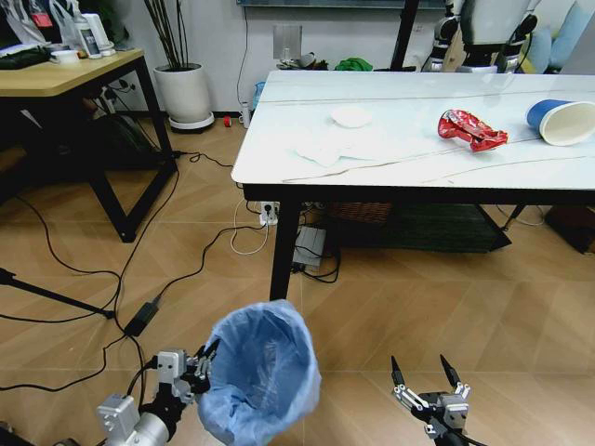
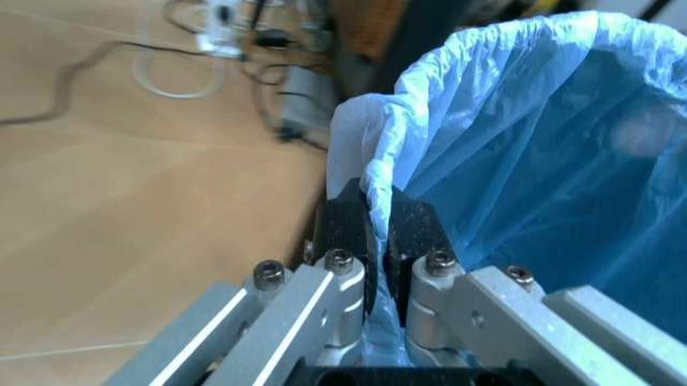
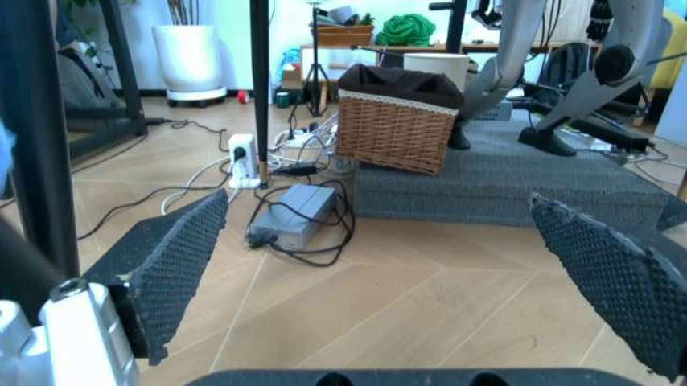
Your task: Pick up the trash bin and place the trash from the table into it.
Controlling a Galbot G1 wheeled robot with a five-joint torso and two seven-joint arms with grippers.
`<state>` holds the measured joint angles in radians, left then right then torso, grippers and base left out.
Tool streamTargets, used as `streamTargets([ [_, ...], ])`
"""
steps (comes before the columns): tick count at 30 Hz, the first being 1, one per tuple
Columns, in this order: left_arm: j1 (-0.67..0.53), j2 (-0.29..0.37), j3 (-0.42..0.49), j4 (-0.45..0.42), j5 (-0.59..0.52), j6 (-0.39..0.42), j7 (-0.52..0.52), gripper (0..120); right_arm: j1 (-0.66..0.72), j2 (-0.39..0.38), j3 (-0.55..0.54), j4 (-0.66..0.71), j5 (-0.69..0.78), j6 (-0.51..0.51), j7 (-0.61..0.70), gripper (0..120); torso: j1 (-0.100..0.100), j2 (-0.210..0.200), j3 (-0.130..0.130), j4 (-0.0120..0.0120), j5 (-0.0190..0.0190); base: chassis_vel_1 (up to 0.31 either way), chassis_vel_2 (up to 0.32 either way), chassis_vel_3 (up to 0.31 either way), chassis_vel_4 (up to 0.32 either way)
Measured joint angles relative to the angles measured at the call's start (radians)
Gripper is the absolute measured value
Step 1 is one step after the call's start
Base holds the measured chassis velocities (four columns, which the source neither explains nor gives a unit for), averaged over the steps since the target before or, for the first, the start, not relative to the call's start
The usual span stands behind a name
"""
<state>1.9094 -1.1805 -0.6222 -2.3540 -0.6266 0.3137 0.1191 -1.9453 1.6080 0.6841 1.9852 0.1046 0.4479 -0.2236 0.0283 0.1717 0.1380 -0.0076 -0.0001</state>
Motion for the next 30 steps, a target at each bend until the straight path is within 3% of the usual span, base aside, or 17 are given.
streamTargets([
  [4,0.020,0.037,-0.001,-0.018,-0.071,0.012,0.012,0,-0.008,0.000,0.004,0.009,-0.008,-0.001,0.001,100,0.000,0.000,0.000,-0.0001,0.0000,0.000,0.000,0.000,0.000],
  [18,0.025,0.106,-0.001,-0.028,-0.014,-0.014,0.089,0,-0.011,0.000,0.009,0.010,-0.032,-0.006,0.013,100,0.000,0.000,0.000,0.0000,0.0000,0.000,0.000,0.000,0.000],
  [30,0.009,0.139,0.031,-0.032,-0.055,-0.021,0.010,0,-0.007,0.000,0.009,-0.001,-0.047,-0.012,0.018,100,0.000,0.000,0.000,-0.0001,0.0001,0.000,0.000,0.000,0.000],
])
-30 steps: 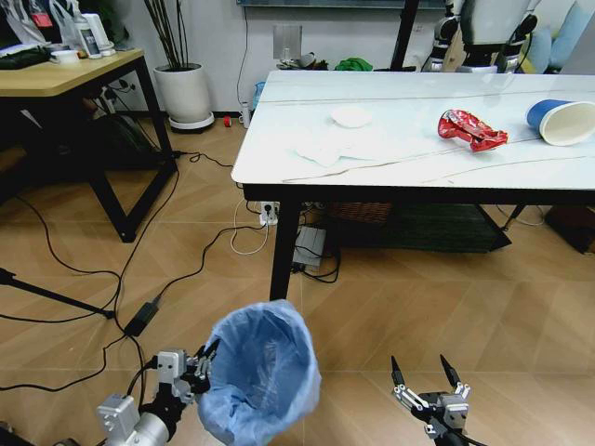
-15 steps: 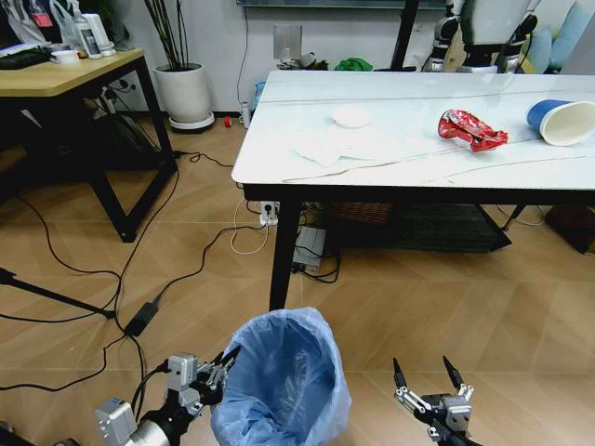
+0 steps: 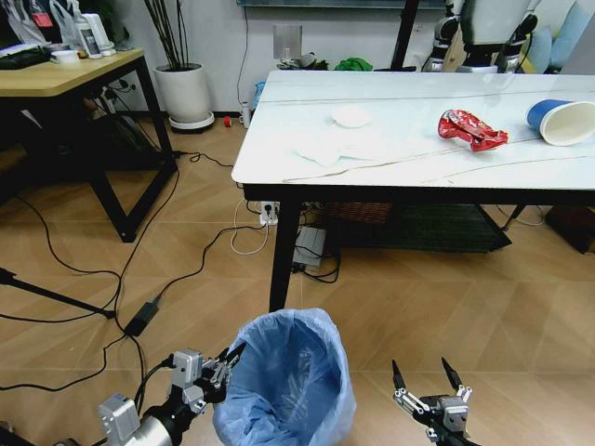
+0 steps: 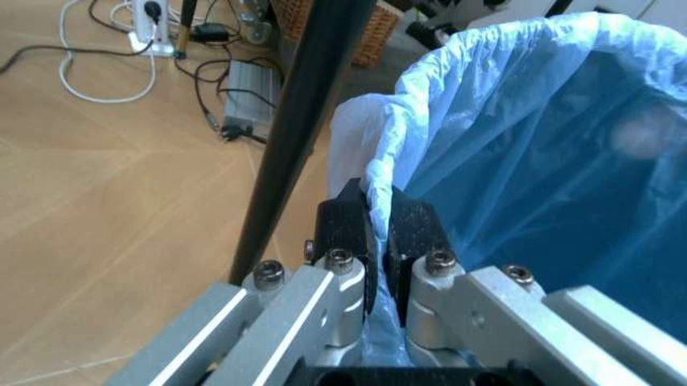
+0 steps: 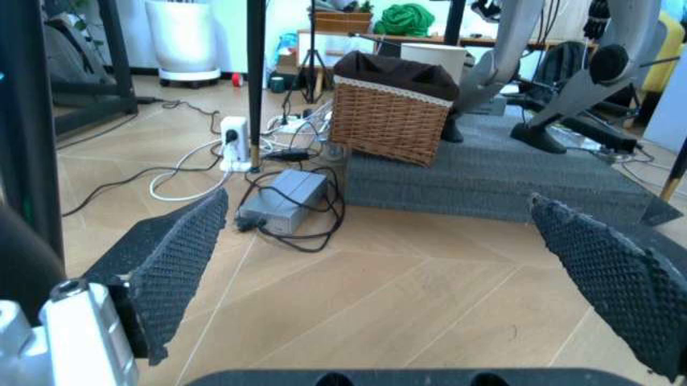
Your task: Pick up the trash bin and place the trash from the table into it.
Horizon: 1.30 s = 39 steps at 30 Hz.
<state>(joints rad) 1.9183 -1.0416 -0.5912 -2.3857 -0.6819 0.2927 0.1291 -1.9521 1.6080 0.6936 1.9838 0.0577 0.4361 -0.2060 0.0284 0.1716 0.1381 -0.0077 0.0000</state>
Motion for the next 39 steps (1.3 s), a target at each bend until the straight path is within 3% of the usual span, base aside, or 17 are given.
streamTargets([
  [29,0.024,0.008,0.043,0.009,0.112,-0.059,-0.021,0,-0.001,0.000,-0.001,-0.003,-0.006,0.003,0.011,100,0.000,0.000,0.000,0.0000,0.0000,0.000,0.000,0.000,0.000],
  [39,0.070,0.021,0.086,-0.012,0.071,-0.061,-0.026,0,-0.001,0.000,-0.001,0.000,-0.006,0.003,0.012,100,0.006,0.017,0.011,0.0000,0.0001,0.000,0.000,0.000,0.000],
])
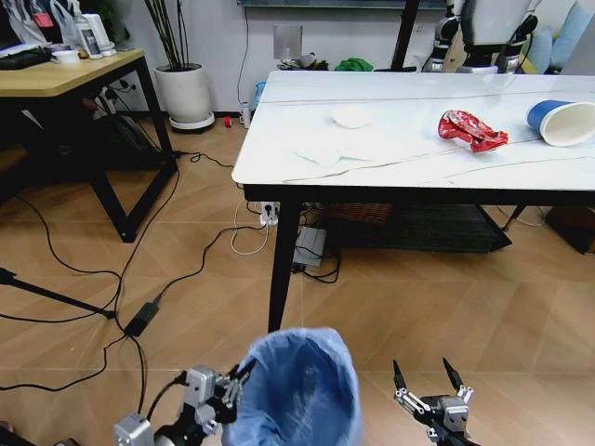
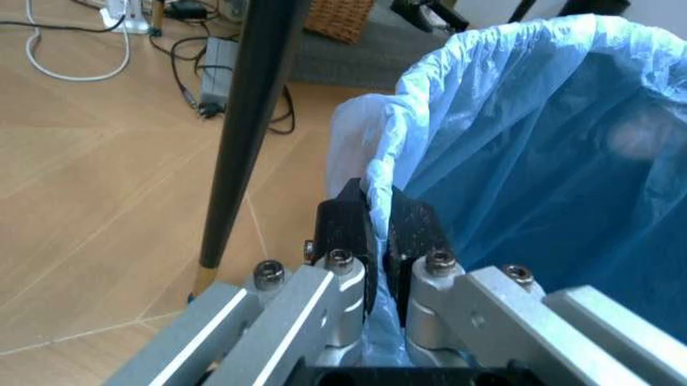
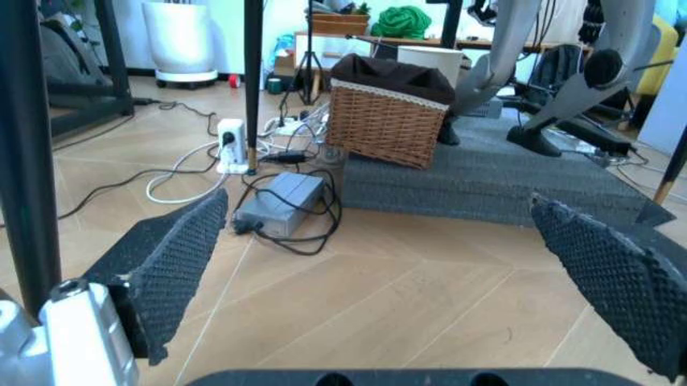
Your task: Pick up the trash bin and place the trash from the table into it.
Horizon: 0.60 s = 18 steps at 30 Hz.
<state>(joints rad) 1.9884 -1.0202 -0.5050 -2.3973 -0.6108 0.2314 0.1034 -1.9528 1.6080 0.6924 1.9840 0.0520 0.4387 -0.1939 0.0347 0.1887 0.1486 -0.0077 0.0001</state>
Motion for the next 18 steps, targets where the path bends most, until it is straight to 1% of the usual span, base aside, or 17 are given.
streamTargets([
  [3,0.002,-0.002,-0.001,0.000,-0.007,-0.002,-0.002,0,-0.001,0.000,0.000,0.000,0.000,0.000,0.000,100,0.002,0.007,0.006,0.0000,-0.0001,0.000,0.000,0.000,0.000],
  [7,0.000,-0.007,-0.007,0.000,-0.008,-0.008,-0.004,0,-0.001,0.000,0.000,0.001,0.000,0.000,0.000,100,0.008,0.031,0.023,-0.0001,-0.0001,0.000,0.000,0.000,0.000],
  [9,0.000,-0.008,-0.007,0.000,-0.007,-0.009,-0.004,0,-0.001,0.000,0.000,0.001,0.000,0.000,0.000,100,0.008,0.033,0.025,-0.0001,-0.0001,0.000,0.000,0.000,0.000],
  [10,-0.001,-0.009,-0.007,0.001,-0.002,-0.010,-0.004,0,0.000,0.000,0.000,0.001,0.000,0.000,0.000,100,0.010,0.042,0.032,-0.0001,0.0000,0.000,0.000,0.000,0.000],
  [13,-0.001,-0.011,-0.007,0.002,0.001,-0.012,-0.004,0,0.000,0.000,0.000,0.000,0.000,0.000,0.000,100,0.011,0.050,0.039,-0.0001,-0.0001,0.000,0.000,0.000,0.000],
  [15,-0.002,-0.015,-0.007,0.003,0.006,-0.014,-0.002,0,0.001,0.000,0.000,-0.001,0.001,0.000,0.000,100,0.015,0.063,0.048,-0.0001,0.0000,0.049,0.050,0.060,0.054],
  [18,-0.003,-0.017,-0.005,0.004,0.010,-0.015,-0.001,0,0.002,0.000,0.001,-0.001,0.003,-0.001,0.001,100,0.020,0.075,0.056,0.0001,-0.0001,0.071,0.056,0.063,0.062],
])
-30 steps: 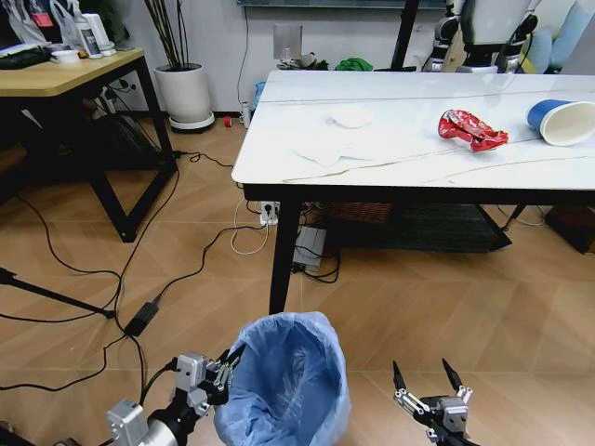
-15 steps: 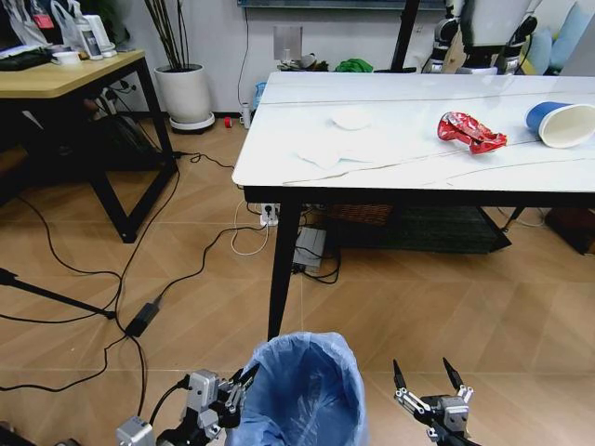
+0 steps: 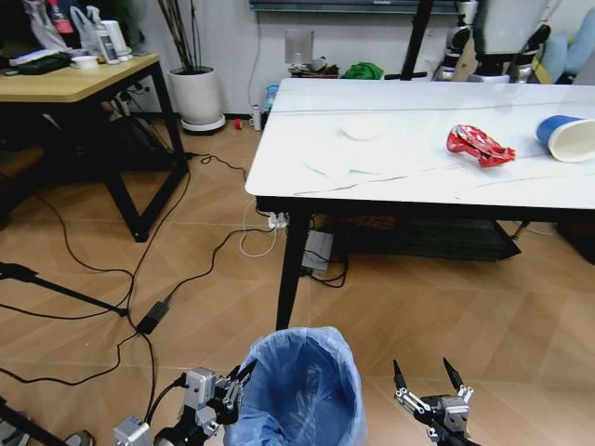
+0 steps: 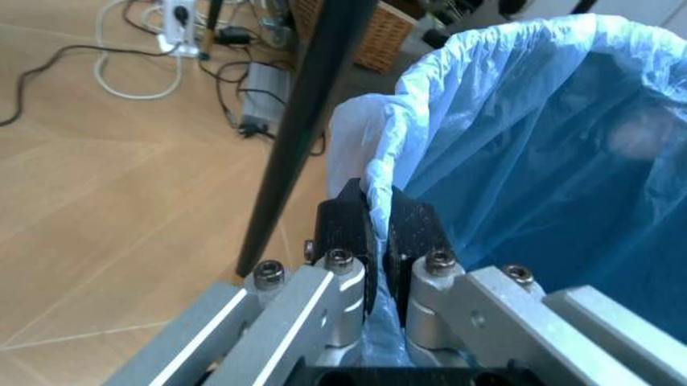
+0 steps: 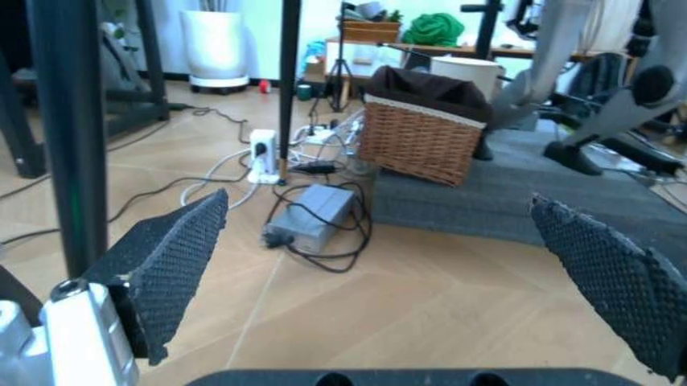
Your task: Pick up the trash bin and place the trash from the table into it.
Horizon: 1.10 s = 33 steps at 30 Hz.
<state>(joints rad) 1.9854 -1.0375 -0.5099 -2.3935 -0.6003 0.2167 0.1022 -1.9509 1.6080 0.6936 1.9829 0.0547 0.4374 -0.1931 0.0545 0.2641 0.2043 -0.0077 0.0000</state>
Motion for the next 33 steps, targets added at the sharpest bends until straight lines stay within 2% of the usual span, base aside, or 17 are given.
streamTargets([
  [9,0.001,0.004,0.011,0.004,0.011,-0.003,0.005,0,0.002,0.000,0.006,0.000,0.002,-0.005,0.007,100,0.010,0.035,0.025,0.0001,0.0000,0.044,0.045,0.039,0.047],
  [33,-0.013,0.013,0.009,-0.001,-0.005,-0.015,-0.010,0,0.003,0.000,0.002,-0.001,0.000,-0.005,0.008,100,0.010,0.037,0.026,0.0000,0.0000,0.000,0.000,0.000,0.000],
])
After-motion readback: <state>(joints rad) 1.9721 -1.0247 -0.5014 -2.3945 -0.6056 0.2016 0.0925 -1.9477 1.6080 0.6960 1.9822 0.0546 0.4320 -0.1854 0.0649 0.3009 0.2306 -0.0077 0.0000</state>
